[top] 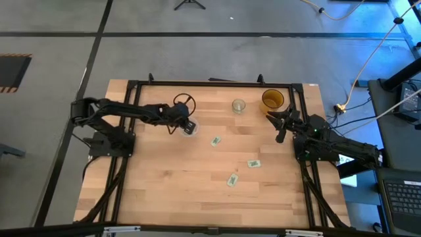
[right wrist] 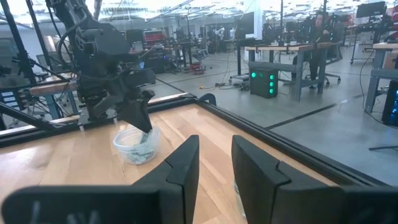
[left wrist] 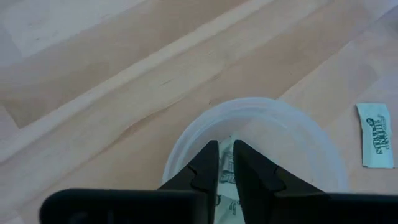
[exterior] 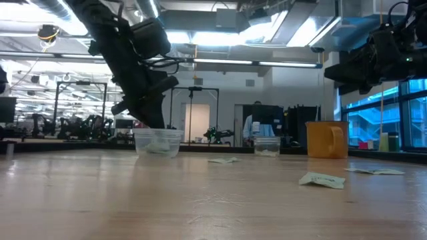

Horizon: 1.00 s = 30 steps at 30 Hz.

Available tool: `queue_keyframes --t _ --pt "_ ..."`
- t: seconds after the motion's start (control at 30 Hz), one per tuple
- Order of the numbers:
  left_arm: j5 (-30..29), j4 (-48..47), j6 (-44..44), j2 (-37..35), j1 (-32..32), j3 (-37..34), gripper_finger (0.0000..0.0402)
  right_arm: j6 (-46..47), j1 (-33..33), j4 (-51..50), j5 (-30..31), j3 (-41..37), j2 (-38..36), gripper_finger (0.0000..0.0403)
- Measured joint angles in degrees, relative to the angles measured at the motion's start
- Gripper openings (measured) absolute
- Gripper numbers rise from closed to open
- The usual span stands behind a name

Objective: Pick and place Stevia / Truvia into bins
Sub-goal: Put the stevia packet into the transparent container

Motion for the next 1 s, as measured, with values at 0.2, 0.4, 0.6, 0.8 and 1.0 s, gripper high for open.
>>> queue_keyframes --t 0.2,0.4,0.6,0.8,1.0 --pt "-0.1 0.1 0.0 -1.8 0.0 0.0 0.0079 0.0 0.0 0.1 0.0 0.0 0.0 0.0099" --pt "-0.1 0.1 2.5 -6.4 0.0 0.0 0.0095 3.8 0.0 2.0 0.0 0.0 0.0 0.0099" --pt "-2.1 2.8 9.3 -16.7 -3.0 0.0 0.0097 11.0 0.0 11.2 -3.6 0.0 0.0 0.0099" --pt "-10.8 6.7 13.1 -29.7 -8.3 0.0 0.0098 11.9 0.0 14.5 -12.1 2.2 0.5 0.0099" --pt "-12.9 5.6 15.0 -37.9 -13.0 0.0 0.0098 5.8 0.7 6.1 -15.5 12.8 8.6 0.0099"
